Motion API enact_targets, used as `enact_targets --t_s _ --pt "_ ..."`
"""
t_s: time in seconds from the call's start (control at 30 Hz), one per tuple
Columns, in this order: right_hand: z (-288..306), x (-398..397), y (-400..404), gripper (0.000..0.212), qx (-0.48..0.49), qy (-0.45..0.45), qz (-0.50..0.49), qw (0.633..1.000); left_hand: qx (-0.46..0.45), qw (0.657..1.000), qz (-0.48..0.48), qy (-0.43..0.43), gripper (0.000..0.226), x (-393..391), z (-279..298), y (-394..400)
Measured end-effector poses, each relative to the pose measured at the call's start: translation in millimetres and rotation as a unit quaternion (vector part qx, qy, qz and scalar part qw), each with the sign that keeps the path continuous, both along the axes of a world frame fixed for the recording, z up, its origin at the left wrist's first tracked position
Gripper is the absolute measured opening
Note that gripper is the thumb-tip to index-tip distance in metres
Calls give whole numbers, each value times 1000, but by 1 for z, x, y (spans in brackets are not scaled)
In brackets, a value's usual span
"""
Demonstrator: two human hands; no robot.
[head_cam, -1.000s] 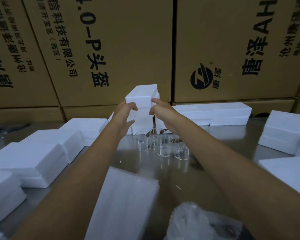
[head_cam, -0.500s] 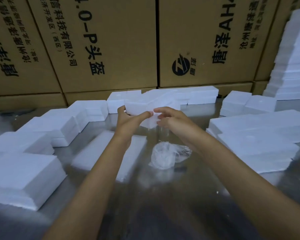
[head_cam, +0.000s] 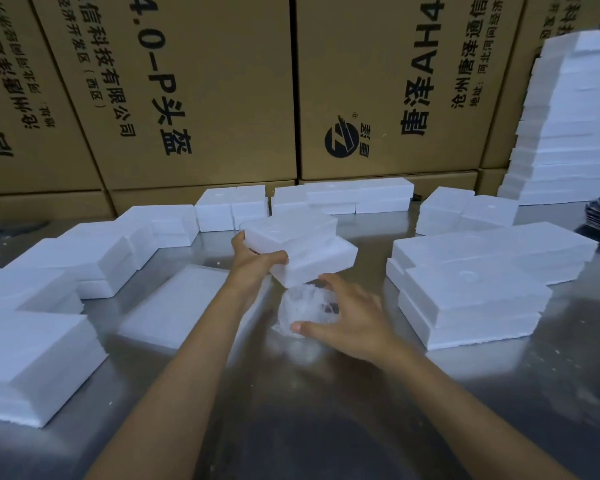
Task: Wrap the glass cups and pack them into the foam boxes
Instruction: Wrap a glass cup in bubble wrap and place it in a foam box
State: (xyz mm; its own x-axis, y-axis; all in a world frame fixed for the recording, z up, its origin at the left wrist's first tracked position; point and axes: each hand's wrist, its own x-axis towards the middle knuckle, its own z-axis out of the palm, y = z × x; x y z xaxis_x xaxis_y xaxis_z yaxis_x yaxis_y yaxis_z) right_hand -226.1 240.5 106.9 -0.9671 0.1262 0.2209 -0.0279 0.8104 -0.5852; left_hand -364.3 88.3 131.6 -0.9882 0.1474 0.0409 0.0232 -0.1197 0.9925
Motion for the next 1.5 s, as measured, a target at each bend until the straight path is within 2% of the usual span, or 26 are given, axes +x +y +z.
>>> enact_targets --t_s 0.07,0.2,0.33,0.43,0.5,0.67,0.83,0.97,1.07,1.2,1.3,1.4,1.5 --pt "-9 -4 -10 91 23 18 -18 999 5 1000 12 -5 88 -3 -2 -1" --pt "-11 -5 -16 76 1 47 -31 998 -6 1000 0 5 93 1 -10 -4" --pt "-2 14 -5 69 -102 25 -15 994 -2 999 -36 6 91 8 -19 -12" --pt "11 28 11 62 -152 66 -43 985 -5 995 -94 -17 91 20 -21 -18" --pt "23 30 24 61 -159 84 -55 982 -13 991 -128 -36 83 28 -22 -22" --pt "39 24 35 55 -135 77 -54 986 -16 985 -161 -55 84 43 -29 -32" --pt "43 13 29 68 -94 80 -19 992 70 994 -74 -45 83 46 -34 -33" --pt "40 -2 20 72 -23 3 25 999 14 1000 -20 9 93 56 -42 -21" --pt "31 -13 16 68 14 -39 53 998 21 1000 -14 5 91 59 -44 -17" --pt "17 -19 16 67 -13 -63 70 995 45 998 -37 1 84 53 -47 -19" --pt "14 -22 17 68 -56 -79 66 993 61 997 -51 -10 88 53 -47 -19" --pt "16 -18 14 72 -48 -98 68 992 78 995 -68 -11 85 53 -44 -20" --pt "22 -7 12 72 -21 -50 26 998 94 993 -66 -10 88 55 -33 -28"
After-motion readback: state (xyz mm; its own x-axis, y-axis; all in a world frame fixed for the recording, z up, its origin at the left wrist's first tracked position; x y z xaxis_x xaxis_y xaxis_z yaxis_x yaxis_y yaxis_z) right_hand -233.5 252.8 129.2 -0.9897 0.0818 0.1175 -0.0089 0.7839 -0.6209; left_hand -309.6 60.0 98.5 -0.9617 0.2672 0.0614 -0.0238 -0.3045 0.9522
